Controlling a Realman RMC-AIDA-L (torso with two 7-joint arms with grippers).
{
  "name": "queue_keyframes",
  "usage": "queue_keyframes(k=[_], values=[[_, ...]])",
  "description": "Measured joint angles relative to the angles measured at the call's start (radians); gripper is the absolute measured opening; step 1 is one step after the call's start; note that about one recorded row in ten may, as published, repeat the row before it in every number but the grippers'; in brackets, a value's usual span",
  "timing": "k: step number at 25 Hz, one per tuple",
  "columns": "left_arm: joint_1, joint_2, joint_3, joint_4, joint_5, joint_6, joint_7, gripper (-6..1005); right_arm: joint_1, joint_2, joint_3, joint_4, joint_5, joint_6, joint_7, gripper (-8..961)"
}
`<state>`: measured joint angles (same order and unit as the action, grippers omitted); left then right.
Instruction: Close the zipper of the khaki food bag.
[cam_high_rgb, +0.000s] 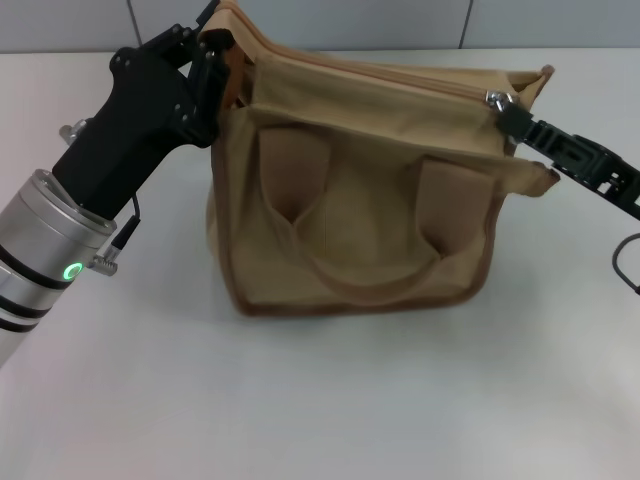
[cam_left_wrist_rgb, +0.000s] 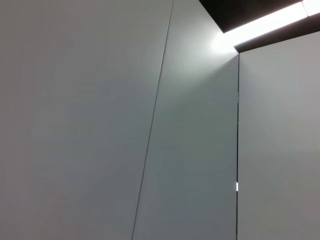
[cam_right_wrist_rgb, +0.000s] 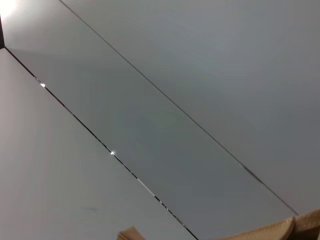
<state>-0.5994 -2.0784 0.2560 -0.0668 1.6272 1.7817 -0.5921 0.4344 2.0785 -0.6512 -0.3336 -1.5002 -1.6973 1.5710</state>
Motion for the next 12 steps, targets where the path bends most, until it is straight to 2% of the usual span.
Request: queue_keyframes(k=[5,11,12], values=[[0.01,-0.001,-0.013,0.0,0.0,-0.03,0.0,81,-0.014,0.0,0.021,-0.009,0.0,-0.007,-0.012,12],[0.032,0.004,-0.018,0.002,0.003,-0.059,0.004,84,-0.042,0.003,0.1,0.002,0.001,-0.096,-0.165,14],[0.037,0.005,-0.017,0.003,0.004,-0.066,0.001,84,-0.046,0.003,0.111,0.004,0.001,-0.109,-0.184,54]])
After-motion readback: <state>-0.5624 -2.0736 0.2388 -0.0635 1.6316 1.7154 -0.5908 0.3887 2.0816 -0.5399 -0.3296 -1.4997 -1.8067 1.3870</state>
